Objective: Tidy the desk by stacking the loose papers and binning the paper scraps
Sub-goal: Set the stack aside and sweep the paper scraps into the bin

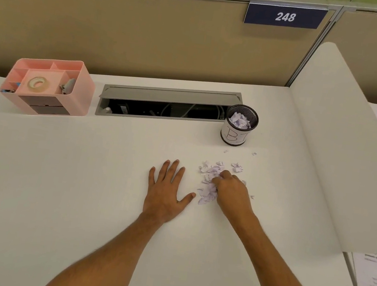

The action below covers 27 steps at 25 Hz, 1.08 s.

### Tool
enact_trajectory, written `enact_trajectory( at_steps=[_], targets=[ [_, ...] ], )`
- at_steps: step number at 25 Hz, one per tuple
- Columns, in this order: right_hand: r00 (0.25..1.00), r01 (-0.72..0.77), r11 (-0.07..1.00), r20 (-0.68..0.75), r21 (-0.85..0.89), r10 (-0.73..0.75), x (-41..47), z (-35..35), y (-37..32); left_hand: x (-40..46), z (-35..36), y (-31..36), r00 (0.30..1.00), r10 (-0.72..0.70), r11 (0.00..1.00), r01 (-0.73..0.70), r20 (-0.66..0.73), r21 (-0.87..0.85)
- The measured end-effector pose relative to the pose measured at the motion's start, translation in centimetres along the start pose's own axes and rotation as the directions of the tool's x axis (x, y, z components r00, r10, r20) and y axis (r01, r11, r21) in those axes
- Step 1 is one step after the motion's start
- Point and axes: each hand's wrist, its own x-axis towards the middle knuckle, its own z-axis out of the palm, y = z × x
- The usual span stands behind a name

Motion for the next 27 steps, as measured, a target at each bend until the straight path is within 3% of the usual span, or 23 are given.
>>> enact_trajectory(
  at_steps=[3, 9, 12, 17, 21, 24, 27],
  targets=[
    [0.999, -0.046, 0.997, -0.018, 0.068, 0.048, 0.9, -1.0, 0.8, 0.0, -0.2, 0.1, 1.000, -0.004, 1.000, 0.003, 0.021, 0.010],
    [0.925, -0.087, 0.908, -0.305, 0.410, 0.226, 4.3, -9.3, 2.6, 0.0, -0.5, 0.1, 0.998, -0.013, 1.000, 0.012, 0.056, 0.017],
    [0.889, -0.086, 0.942, -0.402, 0.325, 0.220, 8.1, -11.9, 4.0, 0.0, -0.4, 0.1, 0.998, -0.012, 1.000, 0.011, 0.054, 0.017],
    [0.958, -0.089, 0.994, -0.266, 0.071, 0.105, 12.4, -12.0, 5.0, 0.1, -0.4, 0.0, 0.999, -0.010, 1.000, 0.009, 0.052, 0.007],
    [0.969, -0.057, 0.996, -0.237, 0.069, 0.072, 12.6, -11.8, 5.3, 0.1, -0.3, 0.0, 0.999, -0.008, 1.000, 0.009, 0.035, -0.013],
    [0.961, -0.027, 0.981, -0.265, 0.192, 0.079, 12.0, -12.4, 5.6, 0.1, -0.3, 0.0, 0.999, -0.009, 1.000, 0.009, 0.052, -0.002],
    [0.880, -0.080, 0.837, -0.356, 0.542, 0.315, 10.4, -12.6, 6.9, 0.1, -0.3, 0.0, 0.999, -0.014, 1.000, 0.014, 0.050, 0.005]
  ],
)
